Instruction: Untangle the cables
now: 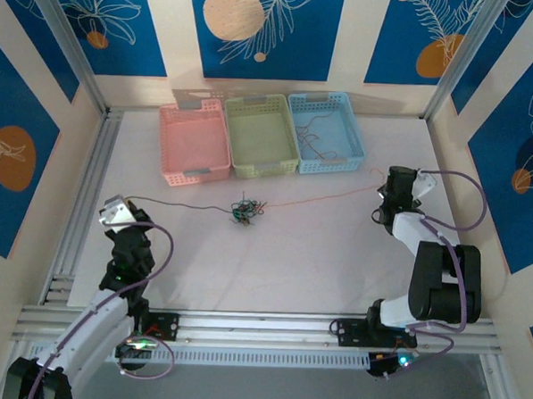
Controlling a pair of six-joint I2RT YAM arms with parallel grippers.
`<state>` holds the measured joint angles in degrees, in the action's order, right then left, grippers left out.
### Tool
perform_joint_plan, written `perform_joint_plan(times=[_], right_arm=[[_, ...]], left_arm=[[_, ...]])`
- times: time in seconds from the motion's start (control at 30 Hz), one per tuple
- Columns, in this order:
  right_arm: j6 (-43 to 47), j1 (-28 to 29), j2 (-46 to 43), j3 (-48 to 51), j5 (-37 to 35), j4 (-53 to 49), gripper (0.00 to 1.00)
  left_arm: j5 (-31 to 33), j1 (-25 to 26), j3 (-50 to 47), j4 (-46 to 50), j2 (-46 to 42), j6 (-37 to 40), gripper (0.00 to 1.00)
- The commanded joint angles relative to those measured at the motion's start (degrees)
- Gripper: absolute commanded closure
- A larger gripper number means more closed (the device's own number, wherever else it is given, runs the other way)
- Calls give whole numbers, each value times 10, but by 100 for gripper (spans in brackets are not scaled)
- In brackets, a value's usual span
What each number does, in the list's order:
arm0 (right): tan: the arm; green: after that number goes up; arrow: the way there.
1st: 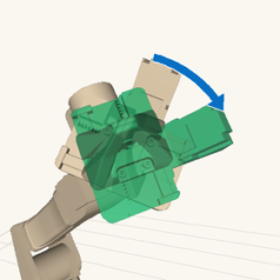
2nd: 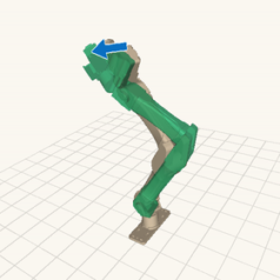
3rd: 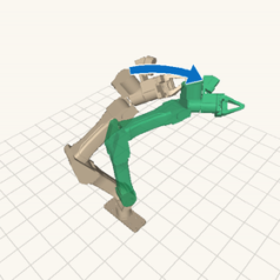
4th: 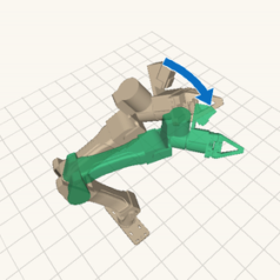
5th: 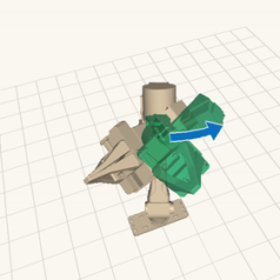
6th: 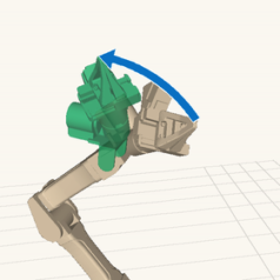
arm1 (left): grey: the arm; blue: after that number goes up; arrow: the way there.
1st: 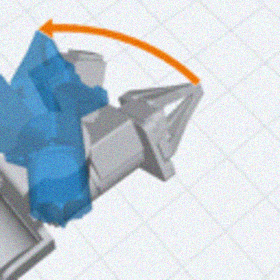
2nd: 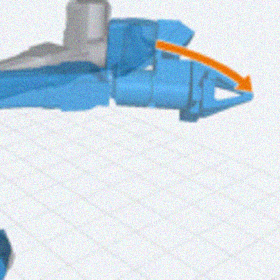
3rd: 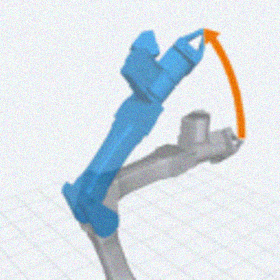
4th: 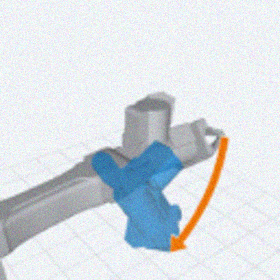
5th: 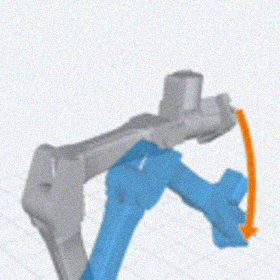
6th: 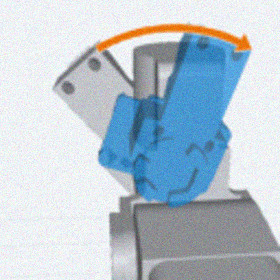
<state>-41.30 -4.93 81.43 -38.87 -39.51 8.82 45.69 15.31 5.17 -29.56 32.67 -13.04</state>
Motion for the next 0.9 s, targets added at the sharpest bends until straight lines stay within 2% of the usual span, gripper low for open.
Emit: perform_joint_plan(times=[0.0,0.3,0.47,0.6,0.63,0.73,0.77,0.87], right_arm=[[-38,-19,-10,-16,-51,-37,100],[-33,-14,-5,-16,-17,-22,100],[20,4,12,-40,56,-2,100],[60,38,23,-63,33,-8,100],[61,41,25,-64,35,-7,97],[62,44,31,-73,40,-16,70],[61,46,34,-78,38,-25,64],[61,51,41,-91,28,-40,55]], left_arm=[[27,-9,-4,-4,-8,-8,100],[20,-12,-5,-4,-5,-9,100],[-20,-12,-2,-24,18,7,100],[-29,-12,3,-31,37,10,100],[-31,-12,3,-31,37,11,100],[-34,-12,2,-31,36,10,100],[-35,-12,3,-32,37,11,100],[-40,-12,4,-32,40,12,100]])
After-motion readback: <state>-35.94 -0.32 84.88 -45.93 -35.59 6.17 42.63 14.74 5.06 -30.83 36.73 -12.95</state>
